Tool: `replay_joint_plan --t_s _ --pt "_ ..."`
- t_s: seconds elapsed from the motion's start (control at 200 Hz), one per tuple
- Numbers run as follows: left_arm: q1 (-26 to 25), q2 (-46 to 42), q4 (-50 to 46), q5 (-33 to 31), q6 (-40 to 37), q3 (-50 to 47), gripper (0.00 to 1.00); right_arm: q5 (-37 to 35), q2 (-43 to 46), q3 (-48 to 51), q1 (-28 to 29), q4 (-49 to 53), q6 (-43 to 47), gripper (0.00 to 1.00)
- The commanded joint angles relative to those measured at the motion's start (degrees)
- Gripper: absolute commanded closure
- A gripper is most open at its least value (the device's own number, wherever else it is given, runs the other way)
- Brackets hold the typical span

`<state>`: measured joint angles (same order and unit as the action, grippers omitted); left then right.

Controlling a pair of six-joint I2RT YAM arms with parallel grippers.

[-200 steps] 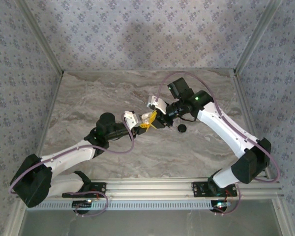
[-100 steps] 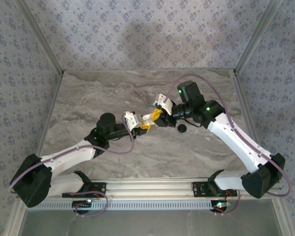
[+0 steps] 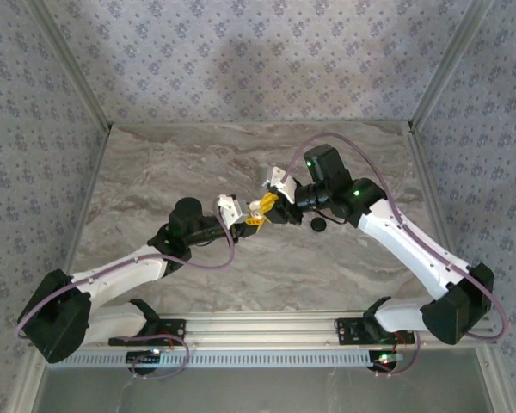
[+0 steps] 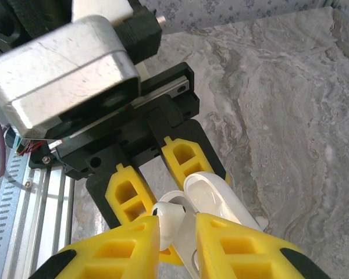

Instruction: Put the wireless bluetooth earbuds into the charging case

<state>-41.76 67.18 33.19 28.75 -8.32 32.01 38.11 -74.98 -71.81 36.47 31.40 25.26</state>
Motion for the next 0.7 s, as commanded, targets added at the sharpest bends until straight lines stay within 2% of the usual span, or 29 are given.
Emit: replay_joint_plan --t_s 0.0,0.49,0.695 --pt "-0.31 -0.40 2.58 1.04 0.58 2.22 0.89 0.03 -0.70 0.01 0.53 -0.19 0.03 0.76" --pt "-0.27 -0.81 2.52 2.05 1.11 2.44 0.89 -1.88 -3.46 -2.05 0.63 2.76 2.25 0.81" --pt "-0.33 -1.02 2.50 2.27 1.23 2.45 0.89 -5.45 -3.68 -2.47 0.61 2.38 2.94 0.80"
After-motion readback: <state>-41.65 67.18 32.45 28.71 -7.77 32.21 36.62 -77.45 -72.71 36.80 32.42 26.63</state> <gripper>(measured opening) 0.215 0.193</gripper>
